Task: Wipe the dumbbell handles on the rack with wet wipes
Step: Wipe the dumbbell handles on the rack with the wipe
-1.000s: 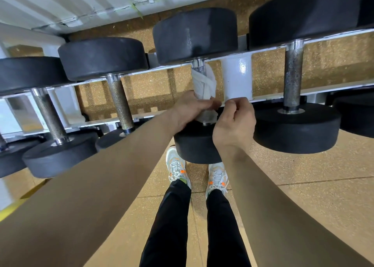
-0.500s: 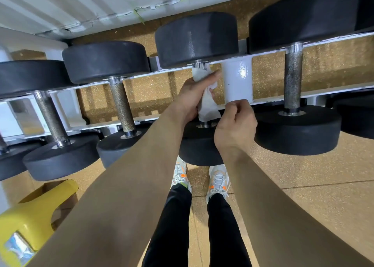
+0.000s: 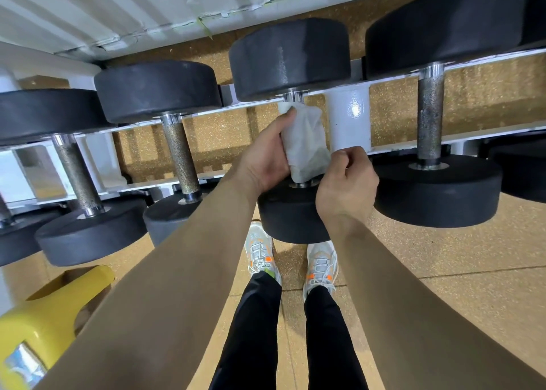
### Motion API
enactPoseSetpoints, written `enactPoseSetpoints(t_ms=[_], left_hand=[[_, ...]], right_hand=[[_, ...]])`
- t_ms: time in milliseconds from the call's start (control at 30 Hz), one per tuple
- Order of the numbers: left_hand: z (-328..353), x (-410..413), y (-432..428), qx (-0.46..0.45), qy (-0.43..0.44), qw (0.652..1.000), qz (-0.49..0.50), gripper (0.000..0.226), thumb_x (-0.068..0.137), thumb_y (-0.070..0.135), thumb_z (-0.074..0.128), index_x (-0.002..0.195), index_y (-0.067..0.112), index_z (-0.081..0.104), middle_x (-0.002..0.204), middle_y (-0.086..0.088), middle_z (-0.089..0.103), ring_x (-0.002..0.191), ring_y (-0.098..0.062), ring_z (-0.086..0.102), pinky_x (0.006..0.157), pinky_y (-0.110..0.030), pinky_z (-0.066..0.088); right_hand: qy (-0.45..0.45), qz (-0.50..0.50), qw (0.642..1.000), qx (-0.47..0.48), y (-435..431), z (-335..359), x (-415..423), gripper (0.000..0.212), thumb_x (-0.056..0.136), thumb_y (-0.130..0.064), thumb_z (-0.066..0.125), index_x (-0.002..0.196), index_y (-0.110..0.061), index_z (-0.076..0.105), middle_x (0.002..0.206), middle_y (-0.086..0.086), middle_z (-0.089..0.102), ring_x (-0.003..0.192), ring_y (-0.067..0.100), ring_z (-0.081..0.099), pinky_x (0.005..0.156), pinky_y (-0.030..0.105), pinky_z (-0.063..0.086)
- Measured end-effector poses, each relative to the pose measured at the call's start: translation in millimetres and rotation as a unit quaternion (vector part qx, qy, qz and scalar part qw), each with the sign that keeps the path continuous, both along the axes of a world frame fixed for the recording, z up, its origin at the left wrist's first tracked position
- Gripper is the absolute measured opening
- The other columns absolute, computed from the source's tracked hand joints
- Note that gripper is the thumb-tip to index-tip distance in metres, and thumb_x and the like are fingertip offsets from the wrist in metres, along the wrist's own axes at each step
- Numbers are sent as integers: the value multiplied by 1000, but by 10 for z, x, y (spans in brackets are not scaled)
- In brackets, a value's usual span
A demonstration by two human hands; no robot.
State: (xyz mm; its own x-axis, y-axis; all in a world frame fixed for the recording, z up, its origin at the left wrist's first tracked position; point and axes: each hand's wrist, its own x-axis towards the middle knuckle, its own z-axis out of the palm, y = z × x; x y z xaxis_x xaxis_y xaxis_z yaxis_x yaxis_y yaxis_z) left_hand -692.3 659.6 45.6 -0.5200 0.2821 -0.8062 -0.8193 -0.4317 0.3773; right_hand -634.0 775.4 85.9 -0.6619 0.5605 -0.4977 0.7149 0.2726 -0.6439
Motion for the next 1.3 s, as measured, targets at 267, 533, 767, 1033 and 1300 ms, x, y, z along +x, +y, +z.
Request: enactPoseSetpoints(t_ms=[267,533,767,1033,1300], left_hand=[[43,-59,225,-177,38,983,-11,32,84,29,79,108,10,71,97,-7,78,96,-29,75,91,-44,59],[32,-83,363,-280,75,956,-38,27,87,40,76,99,17,70,92,-5,77,92,-26,73,87,-40,58],[-25,19,109,-278,76,926,-244,36,85,42,78,110,17,71,101,-1,77,94,-20,73,86,-32,58],[-82,2,-52,-139,59,922,-356,54,66,41,90,106,11,72,102,-9,76,102,-32,70,92,-38,54],[-81,-92,156,-8,-11,993,-119,36,94,28,65,59,21,59,57,4,57,54,-12,56,55,-24,48]], right_hand=[[9,-1,1000,8,-9,-5,2,38,83,-44,29,91,-22,59,97,3,65,92,30,61,90,54,51],[-7,-10,1000,-2,-12,17,-3,30,86,-39,32,87,-22,56,97,5,64,91,31,60,91,54,50],[-7,0,1000,-2,-16,39,-8,29,86,-39,31,85,-22,55,95,6,64,91,32,60,91,55,50],[-3,6,1000,2,-3,36,-2,32,85,-41,29,82,-20,53,92,7,64,88,33,59,88,57,51],[0,5,1000,4,8,-8,-3,30,88,-36,33,84,-18,56,92,6,64,88,33,59,88,56,50]])
